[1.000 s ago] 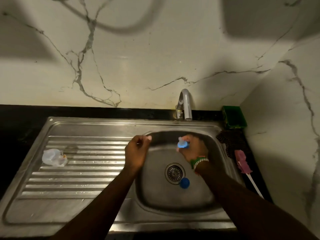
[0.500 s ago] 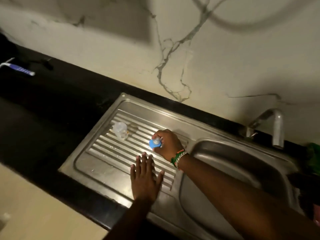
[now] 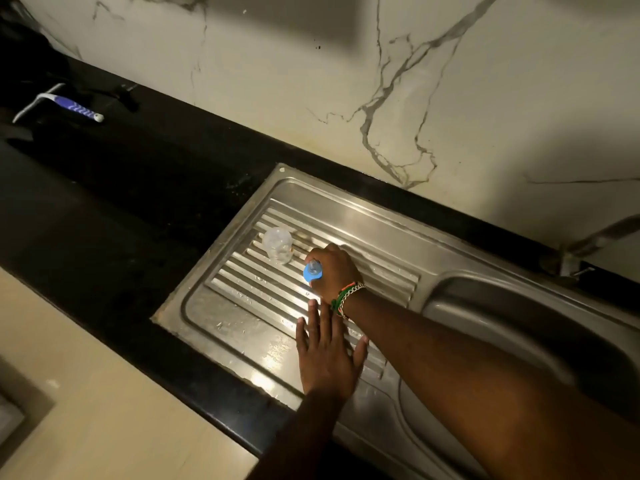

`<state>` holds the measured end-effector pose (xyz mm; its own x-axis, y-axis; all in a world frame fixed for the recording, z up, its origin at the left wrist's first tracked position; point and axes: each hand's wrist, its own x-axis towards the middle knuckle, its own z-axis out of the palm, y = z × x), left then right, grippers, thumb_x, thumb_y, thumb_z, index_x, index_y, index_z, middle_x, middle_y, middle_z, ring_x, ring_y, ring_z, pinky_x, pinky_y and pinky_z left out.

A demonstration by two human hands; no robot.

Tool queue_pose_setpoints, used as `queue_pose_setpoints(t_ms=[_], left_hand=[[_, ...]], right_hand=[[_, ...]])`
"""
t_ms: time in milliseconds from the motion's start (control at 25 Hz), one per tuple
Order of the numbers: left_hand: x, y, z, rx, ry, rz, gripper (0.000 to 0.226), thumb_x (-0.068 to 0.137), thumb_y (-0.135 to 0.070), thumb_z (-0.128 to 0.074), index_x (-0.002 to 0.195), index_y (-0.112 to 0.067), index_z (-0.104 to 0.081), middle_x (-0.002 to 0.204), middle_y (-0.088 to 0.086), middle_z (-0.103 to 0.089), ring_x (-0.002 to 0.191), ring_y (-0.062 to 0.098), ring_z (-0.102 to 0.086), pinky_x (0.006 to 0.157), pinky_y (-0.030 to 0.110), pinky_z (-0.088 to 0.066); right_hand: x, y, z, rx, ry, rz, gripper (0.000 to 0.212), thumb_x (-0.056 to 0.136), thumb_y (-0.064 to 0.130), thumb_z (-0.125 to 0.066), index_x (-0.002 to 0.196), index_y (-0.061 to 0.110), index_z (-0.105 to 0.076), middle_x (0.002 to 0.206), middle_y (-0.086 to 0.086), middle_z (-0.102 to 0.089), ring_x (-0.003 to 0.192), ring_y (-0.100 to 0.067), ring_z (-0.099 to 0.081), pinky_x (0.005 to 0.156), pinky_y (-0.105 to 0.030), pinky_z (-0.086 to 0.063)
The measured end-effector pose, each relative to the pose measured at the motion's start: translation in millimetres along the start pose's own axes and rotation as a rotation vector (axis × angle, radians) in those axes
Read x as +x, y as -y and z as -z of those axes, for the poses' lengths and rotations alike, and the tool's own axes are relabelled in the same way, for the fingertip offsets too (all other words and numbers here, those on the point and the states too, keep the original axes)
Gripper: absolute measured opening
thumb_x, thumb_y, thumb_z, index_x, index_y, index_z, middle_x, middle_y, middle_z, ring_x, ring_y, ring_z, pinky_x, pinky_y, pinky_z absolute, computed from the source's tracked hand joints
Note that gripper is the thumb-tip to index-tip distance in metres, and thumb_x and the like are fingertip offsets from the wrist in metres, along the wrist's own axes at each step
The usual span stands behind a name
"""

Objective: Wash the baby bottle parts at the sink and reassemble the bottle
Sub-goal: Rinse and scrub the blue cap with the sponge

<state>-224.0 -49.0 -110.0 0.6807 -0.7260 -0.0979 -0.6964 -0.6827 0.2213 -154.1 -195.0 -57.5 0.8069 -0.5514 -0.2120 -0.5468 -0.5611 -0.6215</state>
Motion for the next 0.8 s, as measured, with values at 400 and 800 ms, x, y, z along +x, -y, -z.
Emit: queue_pose_setpoints(t_ms=[400,800], left_hand=[[-6,-11,-1,-0.050,-0.016,-0.055,0.073,0.103,-0.059,-0.023,0.164,-0.018,-0.017,0.172,0.004,0.001,0.158,0.023,0.009,0.126,0.055,-0.003],[-50,-113,-33,0.176,0.093,-0.417,0.086,0.091,-0.049,-0.057,0.162,-0.014,-0.023,0.172,0.011,-0.002,0.159,0.029,0.002,0.125,0.058,-0.002]], right_hand=[[-123,-109,52,0.213,-0.328,-0.207,0.038,0.078,0.011,-0.067,0.116,0.020,-0.067,0.117,-0.005,-0.060,0.109,-0.025,-0.059,0.096,-0.034,-0.049],[-307,-302,52,-0.021,0.170,-0.941,0.072,0.085,0.029,-0.076,0.148,0.033,-0.040,0.148,-0.011,-0.036,0.126,-0.039,-0.051,0.107,-0.046,-0.046]])
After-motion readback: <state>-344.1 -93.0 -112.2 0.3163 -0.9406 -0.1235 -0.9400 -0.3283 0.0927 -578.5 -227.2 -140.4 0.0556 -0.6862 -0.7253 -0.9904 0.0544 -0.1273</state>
